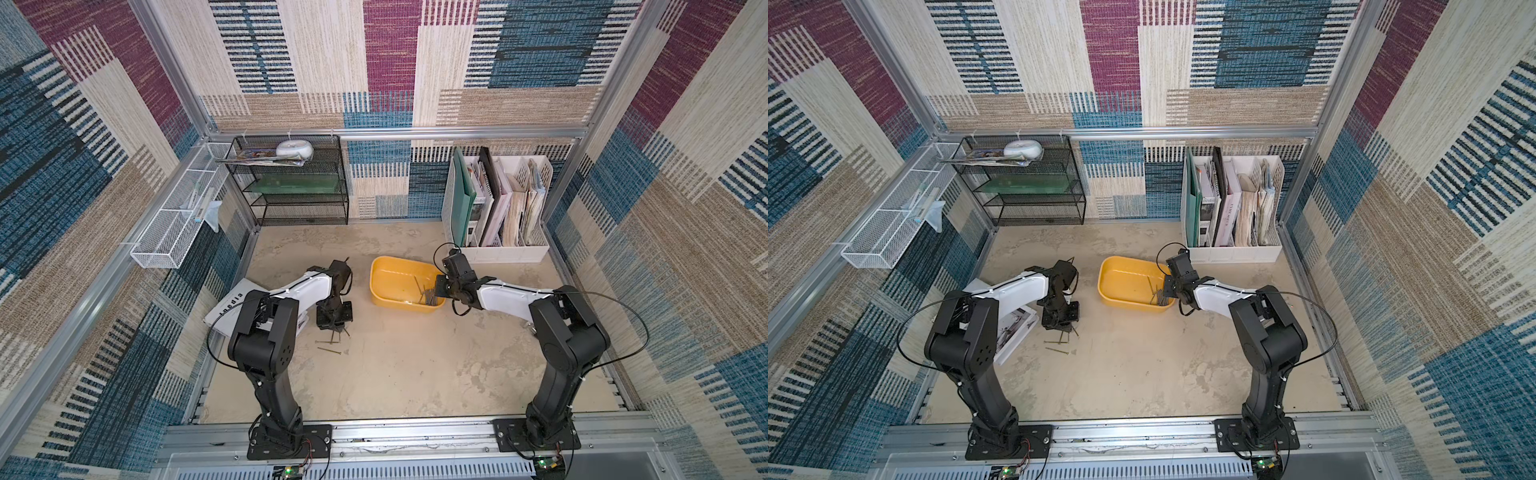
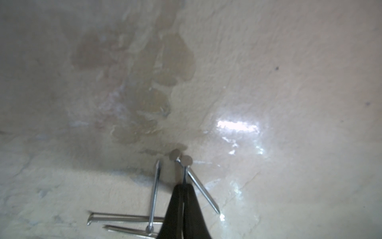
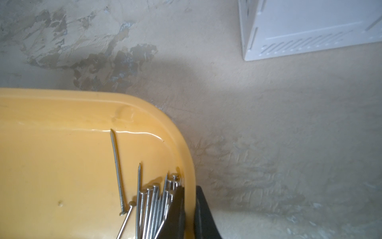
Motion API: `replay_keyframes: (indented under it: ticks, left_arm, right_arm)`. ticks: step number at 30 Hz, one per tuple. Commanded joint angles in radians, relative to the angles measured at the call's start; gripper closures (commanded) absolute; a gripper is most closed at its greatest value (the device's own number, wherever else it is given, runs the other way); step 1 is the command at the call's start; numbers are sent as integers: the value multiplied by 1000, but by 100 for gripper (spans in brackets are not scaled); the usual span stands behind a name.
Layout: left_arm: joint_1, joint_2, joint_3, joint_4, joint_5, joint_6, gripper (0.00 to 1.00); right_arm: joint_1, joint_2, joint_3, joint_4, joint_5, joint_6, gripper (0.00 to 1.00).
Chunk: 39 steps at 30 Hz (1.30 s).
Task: Put the nails on the desktop into the storage box
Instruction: Pick up the nail from the center of the board, then place the nail in the storage box.
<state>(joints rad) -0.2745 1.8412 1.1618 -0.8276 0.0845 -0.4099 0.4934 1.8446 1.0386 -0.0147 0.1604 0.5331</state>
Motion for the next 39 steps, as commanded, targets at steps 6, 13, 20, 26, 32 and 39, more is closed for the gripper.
replay_keyframes:
  ticks: [6, 13, 20, 26, 32, 39]
  left_arm:
    - [-22, -112, 51, -83, 50, 14, 100]
    - [-57, -250, 174, -205, 72, 14, 100]
    - [-187, -119, 539, -299, 79, -18, 100]
    - [-253, 84, 825, -332, 103, -49, 100]
    - [-270, 252, 879, -322, 129, -82, 100]
    - [-269, 292, 807, -240, 116, -118, 100]
  right_arm:
    - [3, 27, -18, -248, 0, -30, 100]
    - [3, 28, -15, -248, -5, -30, 100]
    - [4, 33, -5, -252, -7, -31, 100]
    - [5, 32, -5, -260, 2, -36, 100]
    - [5, 31, -5, -260, 2, -35, 100]
    - [7, 32, -5, -257, -2, -35, 100]
